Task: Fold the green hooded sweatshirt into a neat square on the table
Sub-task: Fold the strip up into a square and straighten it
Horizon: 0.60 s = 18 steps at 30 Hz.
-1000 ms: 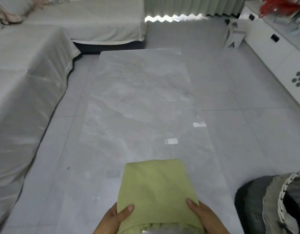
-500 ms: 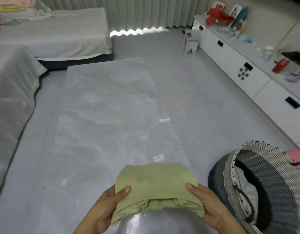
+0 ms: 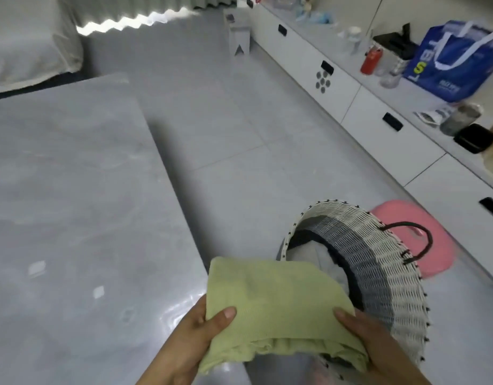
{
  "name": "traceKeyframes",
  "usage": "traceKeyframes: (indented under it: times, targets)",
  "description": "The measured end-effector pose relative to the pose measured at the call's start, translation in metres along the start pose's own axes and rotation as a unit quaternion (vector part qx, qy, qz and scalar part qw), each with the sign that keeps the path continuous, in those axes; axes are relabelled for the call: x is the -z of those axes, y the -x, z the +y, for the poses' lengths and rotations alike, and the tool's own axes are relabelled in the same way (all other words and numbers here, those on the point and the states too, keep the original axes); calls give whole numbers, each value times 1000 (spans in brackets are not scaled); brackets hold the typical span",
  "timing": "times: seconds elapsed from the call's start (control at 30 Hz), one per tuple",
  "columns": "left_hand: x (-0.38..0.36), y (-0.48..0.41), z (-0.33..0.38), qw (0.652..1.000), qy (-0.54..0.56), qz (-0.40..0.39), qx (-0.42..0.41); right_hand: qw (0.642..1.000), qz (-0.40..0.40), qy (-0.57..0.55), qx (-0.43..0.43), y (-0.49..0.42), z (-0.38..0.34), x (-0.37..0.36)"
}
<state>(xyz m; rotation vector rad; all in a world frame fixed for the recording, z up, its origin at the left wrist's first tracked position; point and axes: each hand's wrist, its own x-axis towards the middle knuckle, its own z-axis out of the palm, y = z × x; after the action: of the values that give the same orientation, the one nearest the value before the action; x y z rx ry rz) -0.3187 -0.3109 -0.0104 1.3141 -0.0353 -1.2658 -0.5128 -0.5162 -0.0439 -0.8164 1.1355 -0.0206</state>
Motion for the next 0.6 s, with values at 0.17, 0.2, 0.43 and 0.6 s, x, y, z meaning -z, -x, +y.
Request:
traceKeyframes:
  times: [0.17,0.2,0.43,0.6]
  targets:
    - [-117,-73,-32,999,-3,-30,26,1000,8,10,-19,-15,-46,132]
    - [-135,-87,-41,999,-11,-30,34,1000,15,16,-23,-20,-52,154]
    - [-185,-176,-133,980,-87,124,126,994,66,77,-40,-93,-53,229]
    - [-181,-221,-159,955,-163,172,180,985,53,146,-80,-169,-36,232]
